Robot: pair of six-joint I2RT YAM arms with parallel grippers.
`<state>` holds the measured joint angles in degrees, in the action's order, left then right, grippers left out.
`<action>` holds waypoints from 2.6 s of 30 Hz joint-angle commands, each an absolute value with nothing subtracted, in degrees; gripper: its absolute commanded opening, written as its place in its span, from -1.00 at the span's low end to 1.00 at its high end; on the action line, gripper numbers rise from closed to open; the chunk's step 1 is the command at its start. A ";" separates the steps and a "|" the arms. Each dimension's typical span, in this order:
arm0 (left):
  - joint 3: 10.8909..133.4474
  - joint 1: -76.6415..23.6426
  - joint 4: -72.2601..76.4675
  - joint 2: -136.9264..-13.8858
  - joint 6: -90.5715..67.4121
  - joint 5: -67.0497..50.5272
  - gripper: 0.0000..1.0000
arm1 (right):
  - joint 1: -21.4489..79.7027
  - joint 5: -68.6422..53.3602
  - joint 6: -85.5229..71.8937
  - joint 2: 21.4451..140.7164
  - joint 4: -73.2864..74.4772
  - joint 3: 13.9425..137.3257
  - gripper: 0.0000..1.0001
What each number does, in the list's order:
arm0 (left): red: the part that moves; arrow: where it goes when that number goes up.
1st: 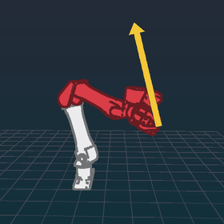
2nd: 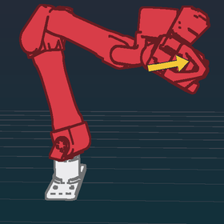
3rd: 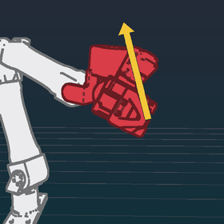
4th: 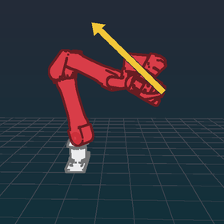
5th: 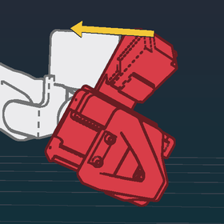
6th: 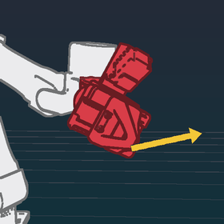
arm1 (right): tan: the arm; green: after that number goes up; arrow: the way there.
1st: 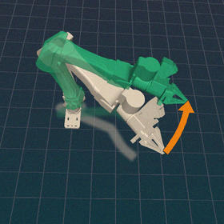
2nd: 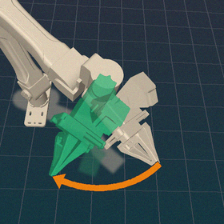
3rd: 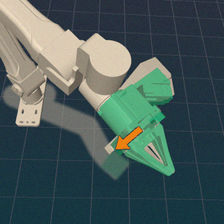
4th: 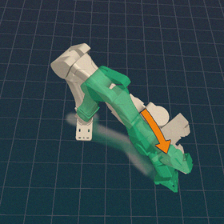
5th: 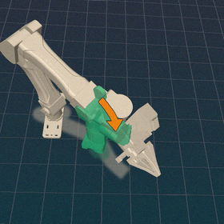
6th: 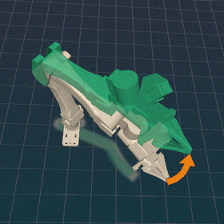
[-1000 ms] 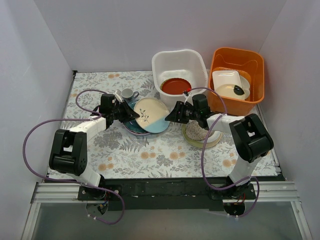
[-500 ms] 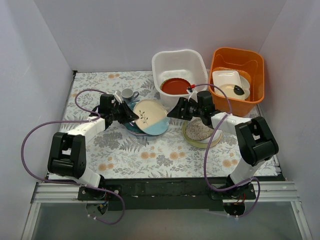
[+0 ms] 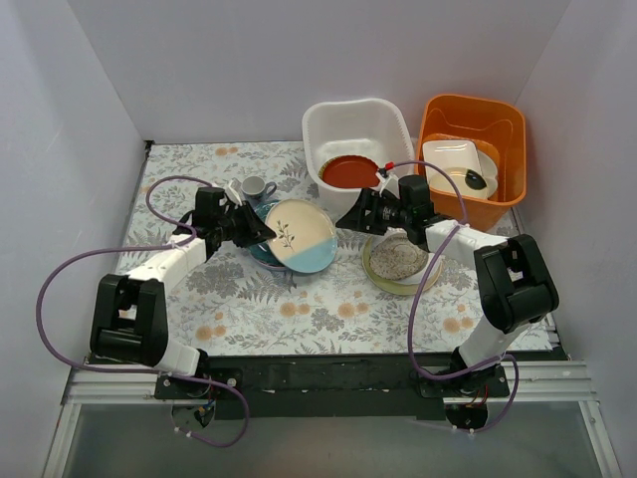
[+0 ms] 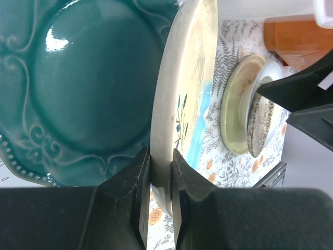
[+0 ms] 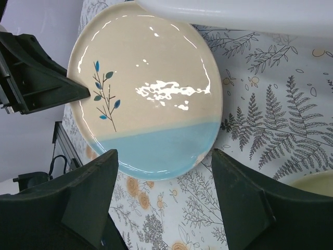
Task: Place the plates into the plastic bin on the countertop
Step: Pick up the plate at the center of the board.
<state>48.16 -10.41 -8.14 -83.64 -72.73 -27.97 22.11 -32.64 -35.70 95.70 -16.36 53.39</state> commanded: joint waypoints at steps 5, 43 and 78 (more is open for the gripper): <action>49.57 -10.28 -0.80 -75.68 -74.88 -36.91 -1.00 | 21.36 -34.89 -34.98 93.25 -16.96 55.46 0.60; 43.59 -10.28 17.58 -75.85 -83.14 -49.04 -1.00 | 20.65 -50.01 -52.20 96.67 -46.04 48.69 -0.09; 44.47 -10.28 13.54 -76.64 -80.07 -46.59 0.66 | 21.18 -51.68 -48.78 94.40 -40.70 51.33 -0.97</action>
<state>41.85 -10.00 11.57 -78.56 -81.30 -46.30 20.67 -50.04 -49.93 97.21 -38.98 49.41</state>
